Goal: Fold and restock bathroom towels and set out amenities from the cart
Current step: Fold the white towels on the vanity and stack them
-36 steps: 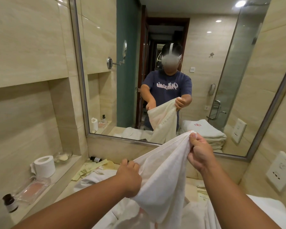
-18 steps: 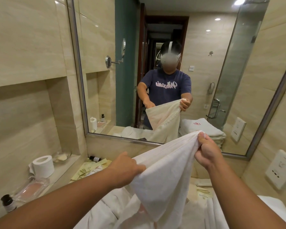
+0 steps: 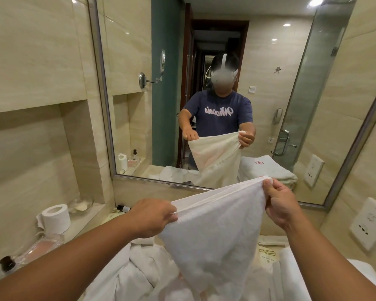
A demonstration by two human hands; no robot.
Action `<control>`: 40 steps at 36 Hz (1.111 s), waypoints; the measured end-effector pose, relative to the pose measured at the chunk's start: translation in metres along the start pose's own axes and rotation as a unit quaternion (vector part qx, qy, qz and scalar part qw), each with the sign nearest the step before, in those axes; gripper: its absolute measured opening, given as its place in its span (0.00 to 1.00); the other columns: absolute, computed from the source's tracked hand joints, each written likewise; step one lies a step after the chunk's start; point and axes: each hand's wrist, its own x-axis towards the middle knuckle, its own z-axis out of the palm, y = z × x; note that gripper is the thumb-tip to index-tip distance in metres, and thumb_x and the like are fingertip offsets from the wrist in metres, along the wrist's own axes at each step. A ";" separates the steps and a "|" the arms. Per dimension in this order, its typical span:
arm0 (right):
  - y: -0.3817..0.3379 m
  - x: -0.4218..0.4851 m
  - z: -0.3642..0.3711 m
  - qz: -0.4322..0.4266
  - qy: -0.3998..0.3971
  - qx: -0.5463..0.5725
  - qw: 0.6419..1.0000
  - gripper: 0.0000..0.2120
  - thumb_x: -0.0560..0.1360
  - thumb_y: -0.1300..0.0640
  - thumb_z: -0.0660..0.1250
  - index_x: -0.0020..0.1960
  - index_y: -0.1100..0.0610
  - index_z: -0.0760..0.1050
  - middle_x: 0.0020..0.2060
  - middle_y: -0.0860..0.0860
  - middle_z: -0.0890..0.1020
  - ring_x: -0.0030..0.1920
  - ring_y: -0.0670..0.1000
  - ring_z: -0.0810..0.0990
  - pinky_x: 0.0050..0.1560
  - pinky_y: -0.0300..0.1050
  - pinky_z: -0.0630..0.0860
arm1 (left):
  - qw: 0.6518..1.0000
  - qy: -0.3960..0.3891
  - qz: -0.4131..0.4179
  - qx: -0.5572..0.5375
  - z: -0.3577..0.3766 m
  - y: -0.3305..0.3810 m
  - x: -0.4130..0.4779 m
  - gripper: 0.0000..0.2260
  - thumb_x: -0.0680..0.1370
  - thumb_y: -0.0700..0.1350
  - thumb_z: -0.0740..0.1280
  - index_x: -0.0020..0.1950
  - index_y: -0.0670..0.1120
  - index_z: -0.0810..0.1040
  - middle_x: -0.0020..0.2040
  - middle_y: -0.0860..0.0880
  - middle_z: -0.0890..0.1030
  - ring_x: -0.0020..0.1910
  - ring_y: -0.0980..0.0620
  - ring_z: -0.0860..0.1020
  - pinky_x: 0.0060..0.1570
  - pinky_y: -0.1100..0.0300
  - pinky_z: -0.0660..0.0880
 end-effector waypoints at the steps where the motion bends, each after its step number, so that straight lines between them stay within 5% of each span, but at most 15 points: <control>1: 0.000 0.001 0.000 0.001 0.003 0.003 1.000 0.13 0.76 0.52 0.67 0.52 0.61 0.81 0.42 0.52 0.85 0.43 0.49 0.81 0.40 0.42 0.83 | 1.000 0.006 0.012 -0.011 0.001 -0.001 0.000 0.11 0.84 0.54 0.60 0.53 0.54 0.81 0.48 0.56 0.78 0.49 0.52 0.76 0.50 0.49 0.77; 4: 0.001 0.002 0.001 0.004 -0.002 -0.001 1.000 0.16 0.71 0.50 0.69 0.52 0.61 0.81 0.44 0.53 0.85 0.44 0.49 0.81 0.42 0.42 0.84 | 0.998 -0.021 0.050 -0.015 0.006 0.002 -0.003 0.14 0.79 0.42 0.65 0.57 0.60 0.83 0.48 0.57 0.74 0.47 0.54 0.73 0.44 0.49 0.77; 7: 0.002 0.005 0.003 0.003 0.009 -0.010 1.000 0.16 0.68 0.47 0.75 0.49 0.58 0.84 0.45 0.53 0.86 0.44 0.48 0.83 0.45 0.45 0.84 | 0.996 -0.059 0.062 0.001 0.007 0.006 -0.004 0.10 0.75 0.37 0.64 0.49 0.50 0.81 0.48 0.55 0.70 0.47 0.50 0.73 0.45 0.47 0.76; 9: 0.006 0.009 0.007 -0.004 0.021 -0.020 1.000 0.11 0.76 0.52 0.72 0.53 0.59 0.83 0.49 0.56 0.84 0.48 0.51 0.82 0.49 0.49 0.82 | 0.992 -0.106 0.061 0.040 0.003 0.013 -0.004 0.08 0.75 0.37 0.63 0.47 0.46 0.80 0.52 0.52 0.71 0.49 0.45 0.74 0.46 0.47 0.75; 15: 0.014 0.011 0.026 -0.021 0.013 -0.063 0.998 0.11 0.84 0.57 0.63 0.53 0.61 0.82 0.47 0.56 0.83 0.49 0.54 0.79 0.51 0.50 0.78 | 0.946 -0.227 0.057 0.226 0.000 0.050 -0.007 0.21 0.79 0.37 0.62 0.73 0.45 0.71 0.74 0.34 0.61 0.43 0.40 0.72 0.41 0.51 0.67; 21: 0.016 0.011 0.028 -0.017 0.008 -0.037 0.999 0.11 0.85 0.57 0.63 0.52 0.61 0.81 0.47 0.55 0.82 0.50 0.53 0.79 0.51 0.48 0.79 | 0.971 -0.166 0.059 0.159 0.003 0.044 -0.006 0.17 0.77 0.32 0.66 0.66 0.41 0.74 0.61 0.39 0.77 0.57 0.38 0.80 0.50 0.48 0.77; 26: 0.012 0.012 0.025 -0.009 0.023 -0.026 0.999 0.10 0.84 0.57 0.63 0.53 0.60 0.81 0.50 0.56 0.83 0.52 0.54 0.79 0.54 0.50 0.79 | 0.982 -0.154 0.065 0.092 0.003 0.037 -0.008 0.19 0.77 0.33 0.66 0.66 0.45 0.70 0.57 0.41 0.78 0.55 0.39 0.79 0.51 0.48 0.76; 31: 0.012 0.012 0.026 -0.008 0.017 -0.053 0.998 0.10 0.84 0.56 0.64 0.52 0.60 0.82 0.48 0.56 0.82 0.51 0.55 0.78 0.54 0.51 0.78 | 0.974 -0.188 0.067 0.107 0.005 0.042 -0.008 0.15 0.78 0.32 0.64 0.63 0.44 0.74 0.37 0.51 0.66 0.44 0.45 0.71 0.39 0.53 0.66; 36: 0.014 0.010 0.031 -0.004 0.019 -0.039 0.999 0.10 0.84 0.55 0.64 0.52 0.60 0.81 0.49 0.57 0.82 0.52 0.55 0.78 0.59 0.55 0.77 | 0.980 -0.161 0.035 0.110 0.013 0.042 -0.005 0.11 0.74 0.30 0.65 0.41 0.46 0.71 0.35 0.47 0.68 0.42 0.42 0.74 0.41 0.52 0.72; 40: 0.015 0.008 0.033 0.003 0.035 0.009 0.999 0.10 0.85 0.57 0.63 0.49 0.59 0.81 0.44 0.54 0.82 0.47 0.51 0.80 0.45 0.45 0.83 | 0.992 -0.104 0.026 0.061 0.017 0.032 0.002 0.10 0.73 0.31 0.65 0.38 0.45 0.71 0.44 0.43 0.76 0.42 0.42 0.75 0.38 0.54 0.70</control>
